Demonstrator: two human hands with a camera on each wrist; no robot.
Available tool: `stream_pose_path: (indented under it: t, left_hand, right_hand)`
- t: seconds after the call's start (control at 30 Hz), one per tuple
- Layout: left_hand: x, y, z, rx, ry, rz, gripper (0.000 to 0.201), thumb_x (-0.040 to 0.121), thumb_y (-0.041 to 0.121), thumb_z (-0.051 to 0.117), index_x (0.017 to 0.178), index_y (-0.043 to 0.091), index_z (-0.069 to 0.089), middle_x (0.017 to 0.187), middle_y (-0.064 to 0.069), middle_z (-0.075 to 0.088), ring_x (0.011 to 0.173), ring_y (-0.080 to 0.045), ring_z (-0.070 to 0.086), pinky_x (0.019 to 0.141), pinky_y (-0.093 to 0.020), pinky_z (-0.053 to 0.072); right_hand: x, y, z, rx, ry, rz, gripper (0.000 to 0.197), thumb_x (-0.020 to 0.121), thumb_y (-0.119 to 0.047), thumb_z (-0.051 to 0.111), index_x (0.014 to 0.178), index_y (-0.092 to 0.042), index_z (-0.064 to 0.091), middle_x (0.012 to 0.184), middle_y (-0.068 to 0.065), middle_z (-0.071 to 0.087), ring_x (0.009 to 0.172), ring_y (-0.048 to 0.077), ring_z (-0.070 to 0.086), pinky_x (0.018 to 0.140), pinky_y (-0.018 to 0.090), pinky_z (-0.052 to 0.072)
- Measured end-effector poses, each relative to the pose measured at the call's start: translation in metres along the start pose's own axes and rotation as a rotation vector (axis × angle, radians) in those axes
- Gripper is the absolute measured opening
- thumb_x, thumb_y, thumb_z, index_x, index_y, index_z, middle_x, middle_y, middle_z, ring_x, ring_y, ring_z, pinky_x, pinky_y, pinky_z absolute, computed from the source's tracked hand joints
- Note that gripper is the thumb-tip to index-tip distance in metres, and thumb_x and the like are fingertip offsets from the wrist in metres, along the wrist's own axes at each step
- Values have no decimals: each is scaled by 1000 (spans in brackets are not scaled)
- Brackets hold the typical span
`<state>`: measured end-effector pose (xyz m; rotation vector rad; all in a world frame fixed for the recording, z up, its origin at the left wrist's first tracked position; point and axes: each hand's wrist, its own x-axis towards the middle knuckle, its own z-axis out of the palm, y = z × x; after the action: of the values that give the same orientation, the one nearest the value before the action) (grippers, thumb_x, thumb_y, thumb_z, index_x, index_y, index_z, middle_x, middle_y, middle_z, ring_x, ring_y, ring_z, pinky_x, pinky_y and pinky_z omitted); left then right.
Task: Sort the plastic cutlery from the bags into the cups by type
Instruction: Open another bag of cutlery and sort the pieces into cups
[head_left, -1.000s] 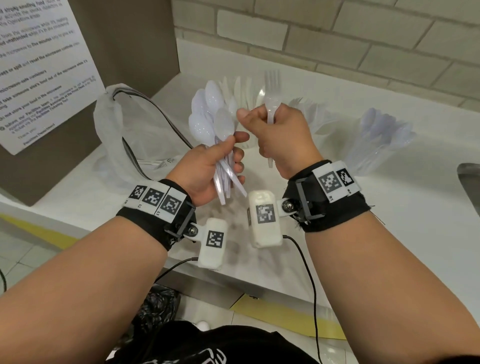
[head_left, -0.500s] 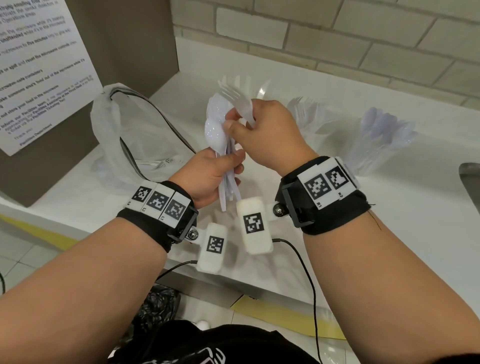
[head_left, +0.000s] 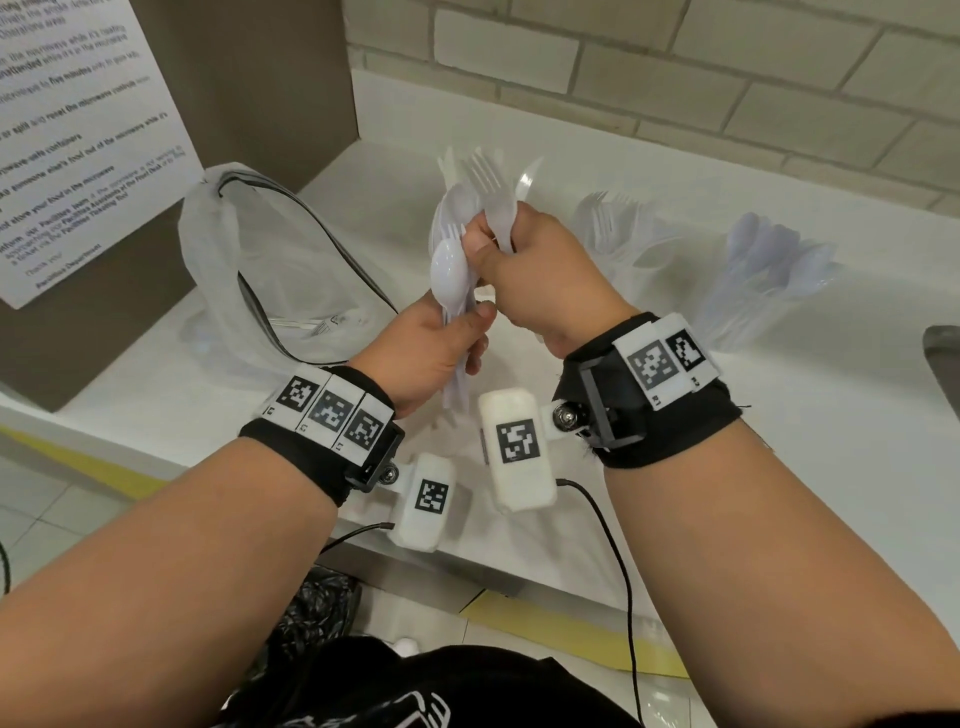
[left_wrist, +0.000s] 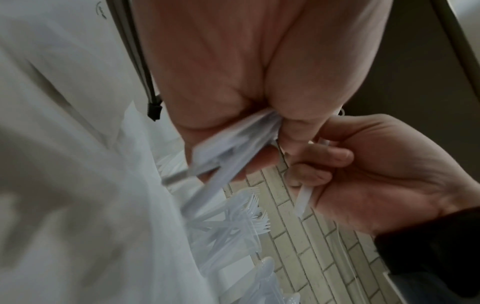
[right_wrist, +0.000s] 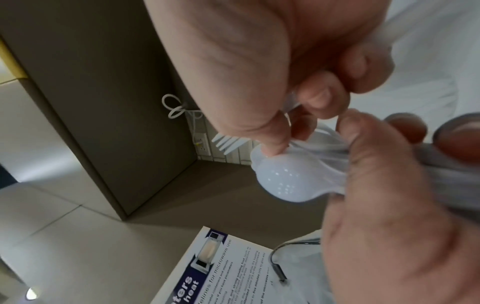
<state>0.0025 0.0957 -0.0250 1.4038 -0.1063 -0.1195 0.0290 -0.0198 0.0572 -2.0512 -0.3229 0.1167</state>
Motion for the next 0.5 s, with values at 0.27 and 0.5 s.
stream_pose_path:
  t: [0.27,0.5]
  left_hand:
    - [1,1,-2,200,90,88,46,85,34,57,128,18,50,81,7,56,59,-18,43,58,-34,42]
    - [-3,-4,-4,232,112,26,24,95,27,54,117,16,54,71,1,47,60,-16,45,57,-30,43]
  right_hand:
    - [-5,-7,-9,111,51,9,20,101,-21,42,81,-22,45,78,1,59,43,-2,54,38,16,36]
    - [4,-10,-11,316,349,69,21,98,-20,42,78,-21,47,79,5,63,57,13,51,50,21,36]
